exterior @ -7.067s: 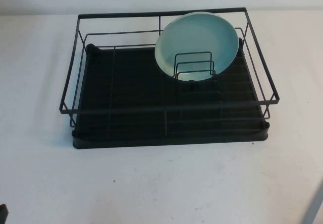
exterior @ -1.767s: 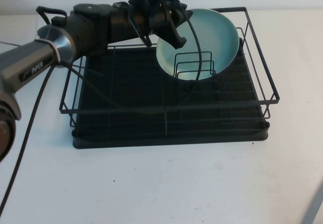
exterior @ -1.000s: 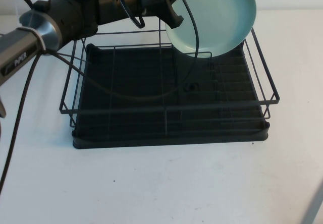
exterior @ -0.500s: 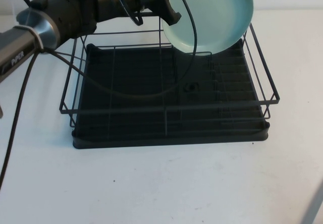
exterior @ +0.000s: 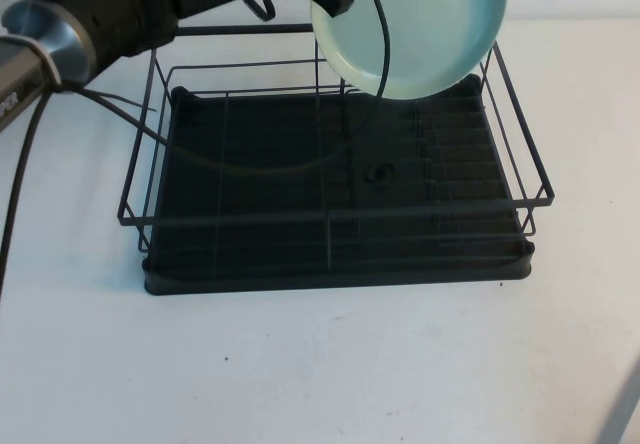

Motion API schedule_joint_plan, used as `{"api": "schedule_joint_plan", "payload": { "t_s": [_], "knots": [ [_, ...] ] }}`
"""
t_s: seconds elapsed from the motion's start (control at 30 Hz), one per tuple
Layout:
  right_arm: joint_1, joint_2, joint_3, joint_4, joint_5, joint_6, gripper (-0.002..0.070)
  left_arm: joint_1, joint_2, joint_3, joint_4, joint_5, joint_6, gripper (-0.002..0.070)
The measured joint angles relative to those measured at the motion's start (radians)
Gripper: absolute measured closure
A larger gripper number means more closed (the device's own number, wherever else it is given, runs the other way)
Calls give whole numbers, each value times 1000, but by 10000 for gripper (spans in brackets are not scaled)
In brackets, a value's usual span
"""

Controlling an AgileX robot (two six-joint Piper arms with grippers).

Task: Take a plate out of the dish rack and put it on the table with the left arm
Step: Place the plate from the table

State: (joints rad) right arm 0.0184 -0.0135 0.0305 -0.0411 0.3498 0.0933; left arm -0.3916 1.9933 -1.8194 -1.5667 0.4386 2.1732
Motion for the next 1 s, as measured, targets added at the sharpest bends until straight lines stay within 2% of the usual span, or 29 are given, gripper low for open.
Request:
{"api": "schedule_joint_plan", "payload": {
  "t_s": [0.2,0.3,0.5,0.63,0.83,1.0],
  "knots": [
    [0,0,0,0,0,0,696,1,-35,-1,13,21,-191,675],
    [0,0,0,0,0,0,696,2,-56,-1,121,55,-388,675],
    [0,0,0,0,0,0,696,35,-101,-1,456,230,-866,675],
    [0,0,0,0,0,0,696,99,-107,-1,523,407,-1077,675],
    [0,0,0,0,0,0,696,204,-88,-4,512,689,-1222,675],
    [0,0,0,0,0,0,696,190,-108,39,601,760,-1265,675]
  ]
}}
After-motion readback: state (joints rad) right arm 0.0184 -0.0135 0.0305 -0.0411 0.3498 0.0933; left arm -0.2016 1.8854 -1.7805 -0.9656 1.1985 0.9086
